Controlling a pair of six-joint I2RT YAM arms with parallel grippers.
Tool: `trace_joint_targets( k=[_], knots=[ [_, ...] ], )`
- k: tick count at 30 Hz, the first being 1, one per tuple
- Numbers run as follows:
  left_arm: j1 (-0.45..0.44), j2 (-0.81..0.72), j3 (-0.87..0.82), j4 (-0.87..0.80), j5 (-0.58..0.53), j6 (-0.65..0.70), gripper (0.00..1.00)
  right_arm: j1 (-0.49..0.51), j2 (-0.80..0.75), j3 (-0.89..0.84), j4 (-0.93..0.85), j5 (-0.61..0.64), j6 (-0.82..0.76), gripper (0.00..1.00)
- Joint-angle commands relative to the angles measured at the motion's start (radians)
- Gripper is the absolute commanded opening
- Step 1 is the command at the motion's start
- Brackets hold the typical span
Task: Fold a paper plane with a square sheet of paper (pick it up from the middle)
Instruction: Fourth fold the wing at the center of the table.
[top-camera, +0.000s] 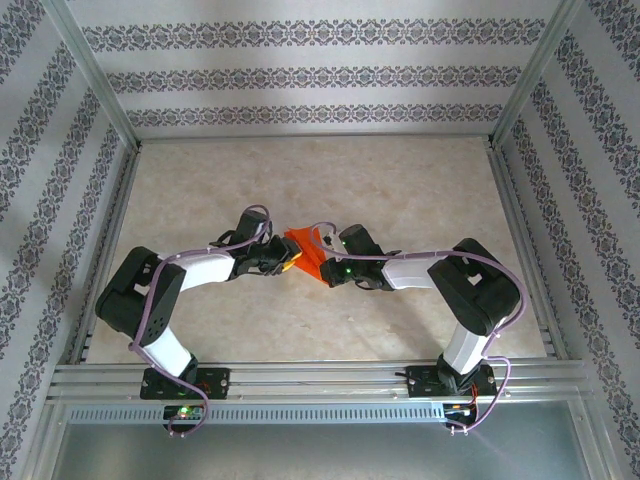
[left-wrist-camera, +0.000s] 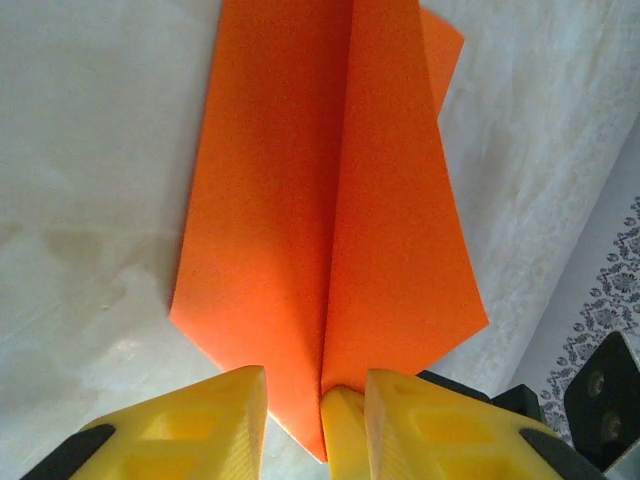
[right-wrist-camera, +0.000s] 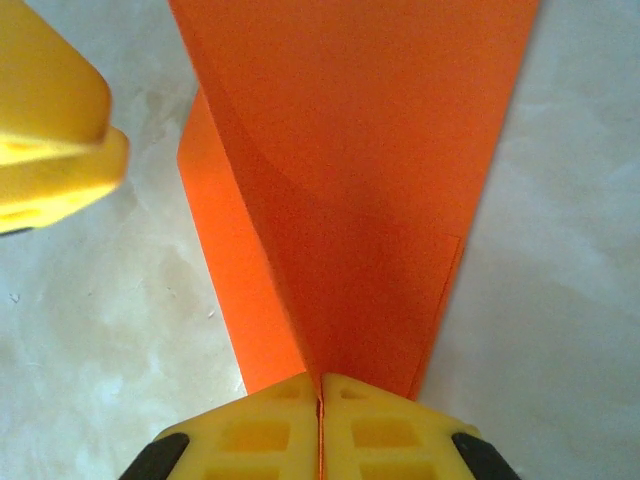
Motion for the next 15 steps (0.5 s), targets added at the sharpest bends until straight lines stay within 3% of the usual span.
trace_joint_targets(
  k=[1, 15],
  knots=[
    [-0.01, 0.032, 0.019, 0.084, 0.029, 0.011, 0.3, -0.018, 0.025, -0.012, 0.038, -0.073, 0.04, 0.09],
    [-0.02, 0.121, 0.06, 0.143, 0.077, 0.018, 0.3, -0.08, 0.072, -0.016, 0.076, -0.198, 0.101, 0.1]
  ],
)
